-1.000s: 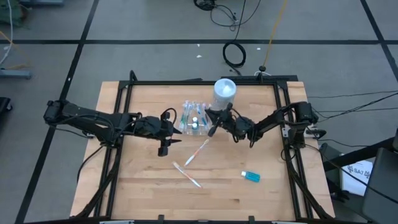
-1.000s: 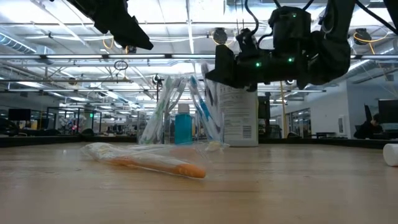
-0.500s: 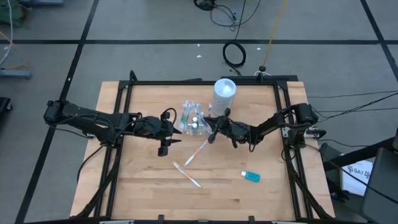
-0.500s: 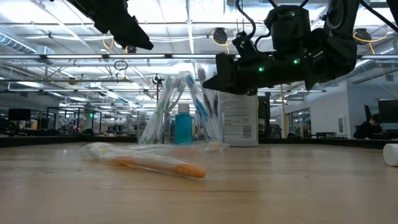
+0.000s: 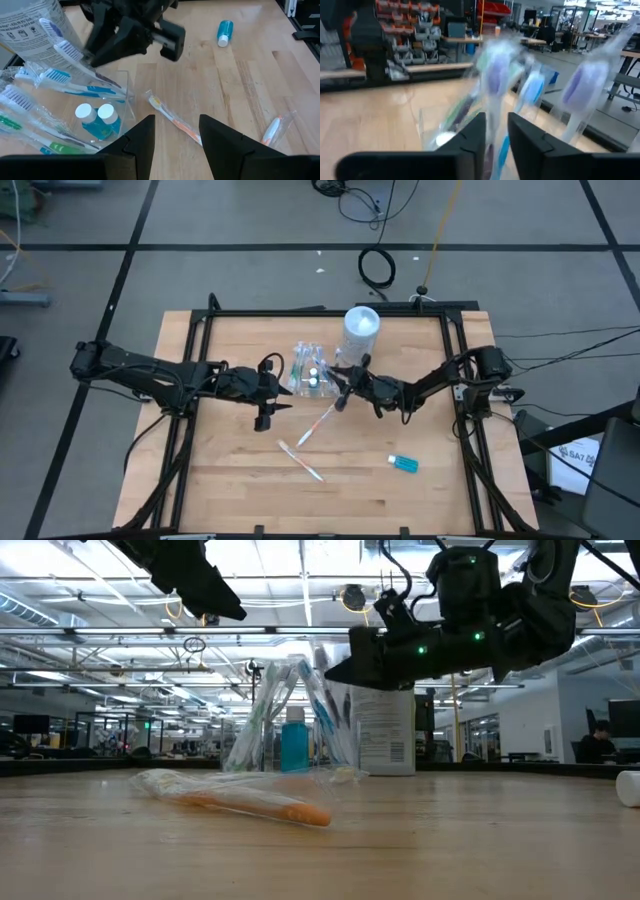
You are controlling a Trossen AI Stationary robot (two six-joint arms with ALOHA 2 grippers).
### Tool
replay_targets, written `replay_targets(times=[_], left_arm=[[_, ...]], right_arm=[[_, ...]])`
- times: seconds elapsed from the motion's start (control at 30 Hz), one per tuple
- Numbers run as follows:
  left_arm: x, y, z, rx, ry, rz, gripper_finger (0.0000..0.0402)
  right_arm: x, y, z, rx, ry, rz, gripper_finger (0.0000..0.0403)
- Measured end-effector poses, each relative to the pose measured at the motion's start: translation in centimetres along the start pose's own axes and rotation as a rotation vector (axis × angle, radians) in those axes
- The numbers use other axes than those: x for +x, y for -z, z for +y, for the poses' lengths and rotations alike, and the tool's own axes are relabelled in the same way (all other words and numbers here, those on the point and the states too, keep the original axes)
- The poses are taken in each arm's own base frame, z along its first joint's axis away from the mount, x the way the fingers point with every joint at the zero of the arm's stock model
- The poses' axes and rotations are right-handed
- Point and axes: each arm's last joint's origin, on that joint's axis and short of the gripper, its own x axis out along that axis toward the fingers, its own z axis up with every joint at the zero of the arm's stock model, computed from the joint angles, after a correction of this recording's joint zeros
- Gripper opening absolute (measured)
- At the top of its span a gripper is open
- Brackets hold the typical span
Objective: Pick & Place toothbrushing station
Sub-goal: Put the violet toothbrush into the transparent organizer, then put the bottom orange toothbrush into the transparent organizer
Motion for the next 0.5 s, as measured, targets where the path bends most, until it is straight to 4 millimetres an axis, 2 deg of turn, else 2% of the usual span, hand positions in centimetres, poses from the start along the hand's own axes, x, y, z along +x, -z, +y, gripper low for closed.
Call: replay_targets(times=[0.23,0.5], left_arm=[[0.0,0.1,0.0,-0.027,0.001,0.005,0.0159],[-0.1,0.3,-0.7,-0.033,0.023,0.026,0.0159]], right_arm=[[-0.6,-2.9,-0.4,0.038,0.001,-0.077,0.0137],[-3.0,-6.4,0.1,0.005,-0.060,-0.022,0.0157]])
